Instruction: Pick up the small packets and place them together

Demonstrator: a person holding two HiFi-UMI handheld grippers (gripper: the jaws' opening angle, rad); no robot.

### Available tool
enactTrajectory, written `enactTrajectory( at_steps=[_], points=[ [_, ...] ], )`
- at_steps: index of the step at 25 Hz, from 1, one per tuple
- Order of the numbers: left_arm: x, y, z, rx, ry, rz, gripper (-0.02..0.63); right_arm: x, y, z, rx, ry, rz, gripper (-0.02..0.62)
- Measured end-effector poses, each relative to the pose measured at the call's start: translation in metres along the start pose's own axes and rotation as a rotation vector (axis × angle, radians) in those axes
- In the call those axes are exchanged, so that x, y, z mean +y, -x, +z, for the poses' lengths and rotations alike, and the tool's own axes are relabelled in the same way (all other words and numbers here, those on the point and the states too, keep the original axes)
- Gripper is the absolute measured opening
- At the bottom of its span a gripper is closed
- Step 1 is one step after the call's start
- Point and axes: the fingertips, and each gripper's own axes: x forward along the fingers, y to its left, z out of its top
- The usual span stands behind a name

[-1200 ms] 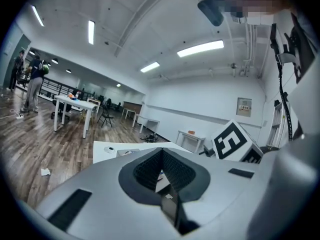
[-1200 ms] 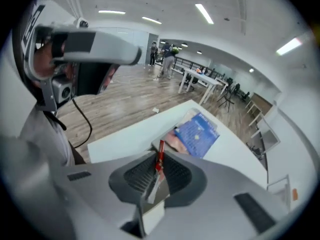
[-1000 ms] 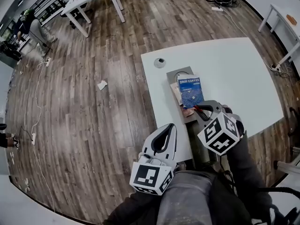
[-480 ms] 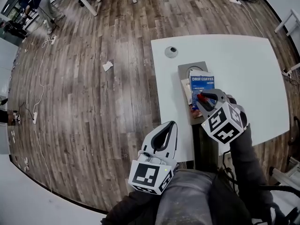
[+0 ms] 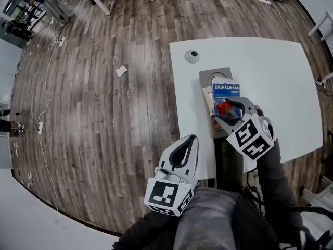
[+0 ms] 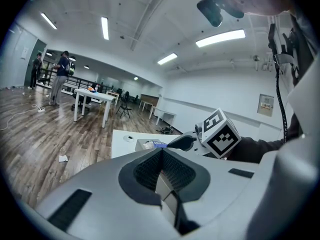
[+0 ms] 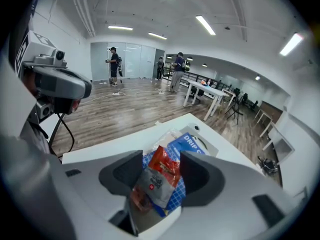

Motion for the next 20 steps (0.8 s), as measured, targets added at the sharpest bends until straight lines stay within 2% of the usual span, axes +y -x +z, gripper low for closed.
enactTrajectory(
  at_steps=[6,12,20],
  points=[
    [-0.004,0.003,0.003,-0.02,-0.025,-0.019,0.003,-0.001,0.016,0.002,-0.05,-0.037,-0.044,0.221],
    [-0.022,0.016,0.006,-0.033,-0.063,-0.076,0.003,0.012,0.056,0.01,-0.127,-0.09,-0.118,0.221],
    [-0.053,0.043,0.006,-0.055,-0.126,-0.145,0.003,0.086,0.124,0.024,-0.431,-0.365,-0.111,0.219]
  ],
)
